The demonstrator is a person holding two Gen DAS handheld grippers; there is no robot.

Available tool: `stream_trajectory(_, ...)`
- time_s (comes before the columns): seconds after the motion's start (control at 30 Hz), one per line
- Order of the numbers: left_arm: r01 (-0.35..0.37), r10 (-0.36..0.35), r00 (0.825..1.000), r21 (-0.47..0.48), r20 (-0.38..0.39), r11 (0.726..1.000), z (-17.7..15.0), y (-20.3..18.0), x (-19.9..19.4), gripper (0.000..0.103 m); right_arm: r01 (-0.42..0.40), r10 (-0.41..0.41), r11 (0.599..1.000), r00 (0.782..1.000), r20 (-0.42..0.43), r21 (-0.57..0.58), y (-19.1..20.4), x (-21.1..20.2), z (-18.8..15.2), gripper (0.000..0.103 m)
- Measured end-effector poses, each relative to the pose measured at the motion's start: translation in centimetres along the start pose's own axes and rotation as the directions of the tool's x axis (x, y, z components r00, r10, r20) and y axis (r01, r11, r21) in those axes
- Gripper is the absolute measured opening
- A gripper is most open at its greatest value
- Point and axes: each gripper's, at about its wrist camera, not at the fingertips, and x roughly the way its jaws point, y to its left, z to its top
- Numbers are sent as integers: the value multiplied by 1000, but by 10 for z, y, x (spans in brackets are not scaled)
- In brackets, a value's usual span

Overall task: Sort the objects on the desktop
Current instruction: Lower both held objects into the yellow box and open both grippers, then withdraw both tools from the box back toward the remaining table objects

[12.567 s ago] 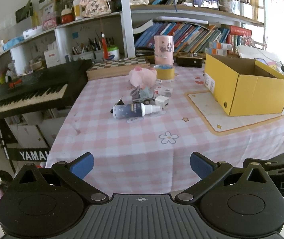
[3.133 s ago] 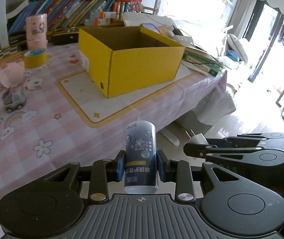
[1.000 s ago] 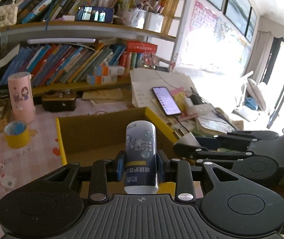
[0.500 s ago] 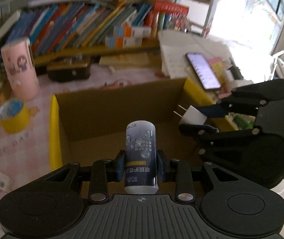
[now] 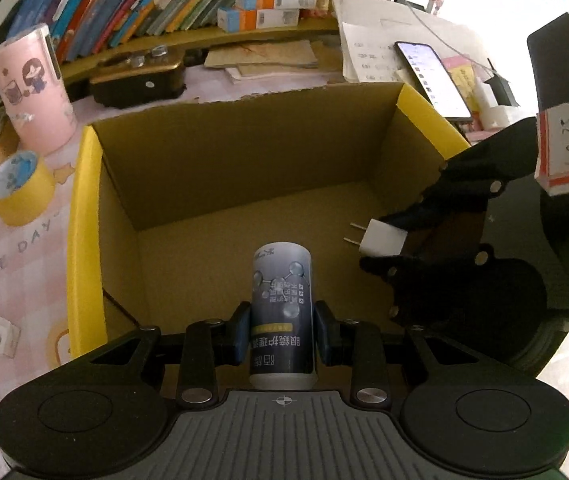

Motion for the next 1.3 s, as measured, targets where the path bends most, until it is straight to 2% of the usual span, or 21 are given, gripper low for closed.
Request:
stream_trajectory(0.1,1,-1,1000,-17,-1,1000,0,2,0,31,-9,9,1000,1000,-24,4,-1,3,0,25)
stream_trajectory(0.2,0,0,1000,-22,10,1000,0,1,-1,31,-9,9,1000,1000,-12,13,-1,0,-2,25)
stream_trajectory(0.27,-6,7,999,-28,49,1000,0,1,-5,34,-6,5,999,1000,9,33,-3,-3,-3,27)
stream_trajectory(0.33,-15,17,997,-29,72,999,-1,0,-8,38,-6,4,998,999,40,61,-7,-7,-2,33)
stream_trajectory(0.4,-20,25,995,-46,100,999,-2,1,-13,42,-19,12,996,997,75,91,-9,-13,-3,36)
stream_trajectory(0.5,-27,35,986,-48,160,998,-4,1,-27,48,1,-18,992,991,133,129,-7,-27,-6,37)
stream_trajectory(0.63,-42,48,963,-28,264,999,-10,-4,-55,57,0,-55,974,970,237,226,-11,-56,-14,40)
stream_trajectory(0.7,-54,61,948,-31,313,998,-14,-5,-71,66,-5,-78,959,955,284,282,-14,-71,-18,42)
stream_trajectory(0.77,-66,76,926,-40,369,997,-19,-6,-87,77,-14,-104,942,937,334,334,-15,-88,-25,44)
stream_trajectory(0.87,-81,96,893,-52,441,995,-30,-7,-109,84,-21,-155,910,909,388,414,-15,-112,-40,46)
stream_trajectory(0.97,-96,116,866,-65,487,993,-43,-5,-125,85,-26,-211,866,886,412,499,-13,-131,-58,48)
stream_trajectory(1.07,-100,130,849,-86,512,991,-57,-1,-136,85,-20,-262,824,873,412,566,-7,-144,-76,49)
stream_trajectory(1.2,-107,159,835,-129,527,986,-75,8,-145,85,-12,-305,773,870,388,635,6,-153,-95,49)
stream_trajectory(1.3,-118,167,833,-125,528,985,-90,12,-149,86,-10,-325,736,872,367,677,21,-156,-106,49)
